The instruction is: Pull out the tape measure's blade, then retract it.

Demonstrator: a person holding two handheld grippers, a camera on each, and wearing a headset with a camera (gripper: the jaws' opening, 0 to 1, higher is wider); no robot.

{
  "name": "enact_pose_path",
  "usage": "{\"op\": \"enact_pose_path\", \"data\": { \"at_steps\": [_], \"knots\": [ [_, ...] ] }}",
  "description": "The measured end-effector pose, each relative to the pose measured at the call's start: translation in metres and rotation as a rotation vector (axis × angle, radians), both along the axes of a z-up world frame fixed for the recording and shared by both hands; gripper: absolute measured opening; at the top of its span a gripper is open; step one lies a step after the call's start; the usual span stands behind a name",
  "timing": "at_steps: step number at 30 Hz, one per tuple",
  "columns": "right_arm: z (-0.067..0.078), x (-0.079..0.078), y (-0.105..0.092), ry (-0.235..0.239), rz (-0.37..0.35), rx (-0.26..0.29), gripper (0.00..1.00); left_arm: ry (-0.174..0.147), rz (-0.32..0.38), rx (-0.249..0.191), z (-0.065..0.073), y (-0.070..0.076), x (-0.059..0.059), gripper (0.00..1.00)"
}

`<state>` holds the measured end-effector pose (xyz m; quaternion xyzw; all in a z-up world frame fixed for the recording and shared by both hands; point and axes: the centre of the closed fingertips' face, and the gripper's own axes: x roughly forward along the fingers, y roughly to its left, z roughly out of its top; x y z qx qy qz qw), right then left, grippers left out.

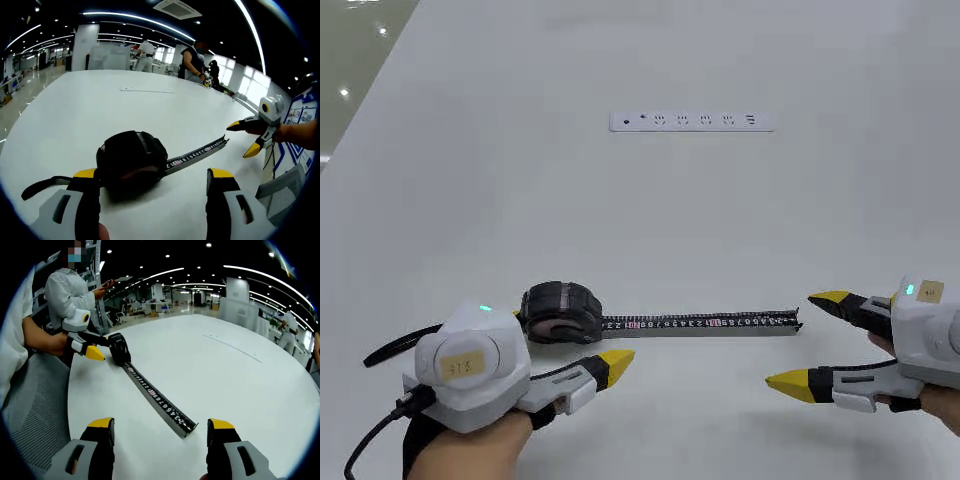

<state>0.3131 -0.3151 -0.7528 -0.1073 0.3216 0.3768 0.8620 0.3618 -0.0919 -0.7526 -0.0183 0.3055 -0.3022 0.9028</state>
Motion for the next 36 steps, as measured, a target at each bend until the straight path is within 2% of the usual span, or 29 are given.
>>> {"op": "enact_pose_path", "data": {
  "at_steps": [4, 11, 15, 18, 25, 36],
  "knots": [
    [-0.001, 0.006, -0.006, 0.012, 0.030, -0.018, 0.68, -0.002, 0.041, 0.020, -0.002, 0.003, 0.004, 0.79],
    [-0.006, 0.013, -0.013, 0.023, 0.091, -0.056, 0.57, 0.018, 0.109, 0.016, -0.002, 0.005, 0.014, 0.75],
    [-0.014, 0.015, -0.012, 0.032, 0.133, -0.080, 0.52, 0.021, 0.153, -0.003, -0.001, 0.006, 0.018, 0.74],
    [-0.023, 0.015, -0.013, 0.053, 0.157, -0.099, 0.51, 0.021, 0.160, 0.010, -0.003, 0.005, 0.019, 0.74],
    [-0.032, 0.020, -0.019, 0.073, 0.178, -0.115, 0.40, 0.025, 0.212, 0.017, -0.004, 0.007, 0.025, 0.72],
    [-0.033, 0.021, -0.020, 0.073, 0.241, -0.138, 0.27, 0.036, 0.268, 0.026, -0.008, 0.011, 0.030, 0.67]
  ]
}}
